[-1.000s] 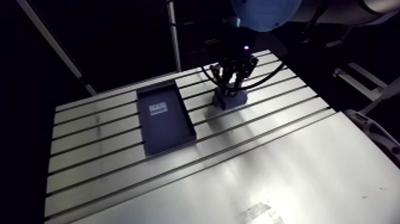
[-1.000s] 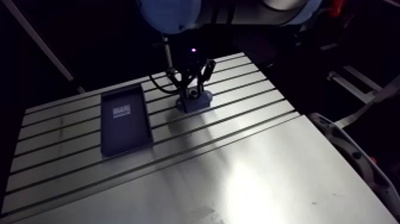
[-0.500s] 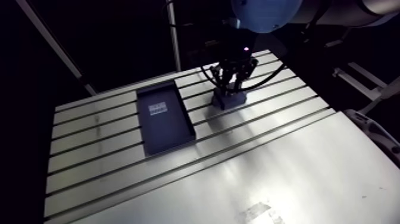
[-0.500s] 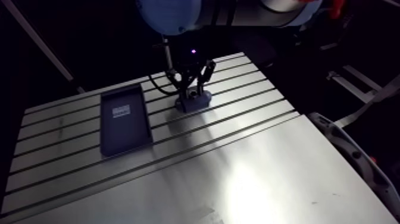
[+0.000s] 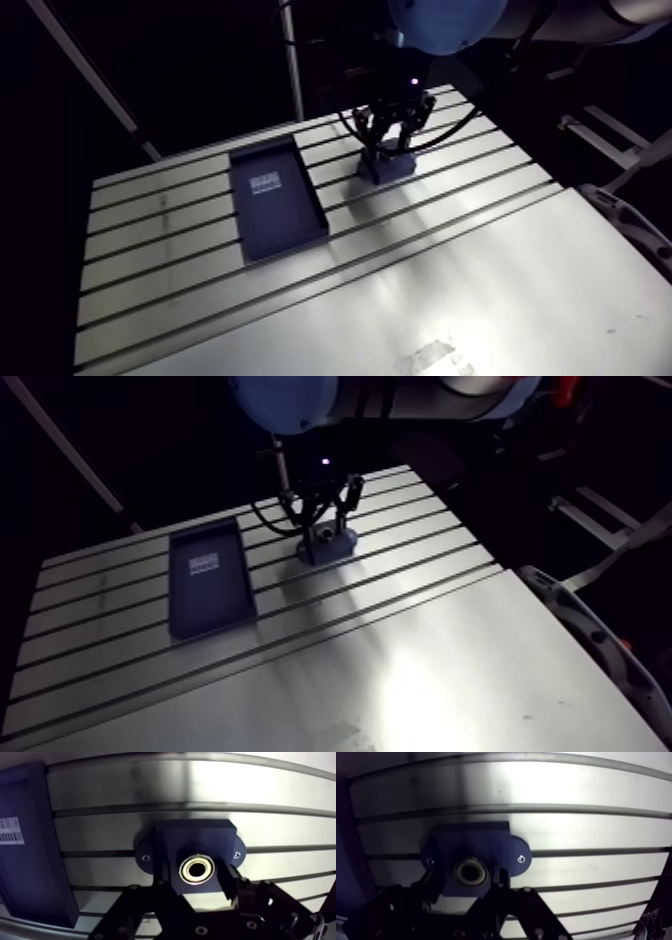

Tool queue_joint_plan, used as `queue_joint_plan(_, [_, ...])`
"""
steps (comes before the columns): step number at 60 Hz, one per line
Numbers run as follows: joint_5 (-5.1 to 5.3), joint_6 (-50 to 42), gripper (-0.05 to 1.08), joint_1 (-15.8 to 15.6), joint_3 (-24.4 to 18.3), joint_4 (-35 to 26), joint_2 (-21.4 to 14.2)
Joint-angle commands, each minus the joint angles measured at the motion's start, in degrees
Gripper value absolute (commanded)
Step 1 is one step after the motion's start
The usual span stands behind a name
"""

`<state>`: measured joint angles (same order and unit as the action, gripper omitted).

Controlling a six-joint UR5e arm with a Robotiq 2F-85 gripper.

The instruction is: Pick up the bearing and press it into the housing until flush.

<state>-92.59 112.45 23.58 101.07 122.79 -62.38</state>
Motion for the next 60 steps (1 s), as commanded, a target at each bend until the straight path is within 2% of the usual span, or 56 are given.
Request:
queue_joint_plan(1, [-0.7, -0.08, 0.0, 0.05, -0.21, 0.03, -0.06])
queue_joint_plan(12, [-0.7, -0.08, 0.0, 0.07, -0.3, -0.12, -0.47])
queue_joint_plan(28, [-0.52, -1.31, 0.0, -0.11, -1.08, -2.1, -2.84])
queue_joint_plan(39, [-0.61, -1.92, 0.01, -0.11, -3.04, -4.96, -3.31])
queue_joint_plan(41, [-0.61, -1.93, 0.04, -0.11, -3.55, -5.49, -3.23])
queue_joint_plan(42, [-0.61, -1.93, 0.13, -0.11, -3.93, -6.02, -3.15])
queue_joint_plan(43, [-0.61, -1.93, 0.13, -0.11, -3.93, -6.02, -3.15])
queue_joint_plan(44, [-0.61, -1.93, 0.28, -0.03, -4.29, -6.47, -3.06])
queue_joint_plan(45, [-0.61, -1.93, 0.28, -0.03, -4.29, -6.47, -3.06])
queue_joint_plan(46, [-0.61, -1.93, 0.47, 0.05, -4.56, -7.14, -2.97])
queue_joint_plan(47, [-0.61, -1.93, 0.47, 0.05, -4.56, -7.14, -2.97])
queue_joint_plan(49, [-0.53, -1.93, 0.74, 0.07, -5.03, -8.07, -2.64])
queue_joint_plan(50, [-0.53, -1.93, 0.74, 0.07, -5.03, -8.07, -2.64])
queue_joint_plan(52, [-0.82, -1.93, 0.83, -0.01, -4.96, -8.22, -2.61])
queue_joint_plan(60, [-0.96, -1.93, 0.9, -0.02, -4.63, -7.79, -2.68])
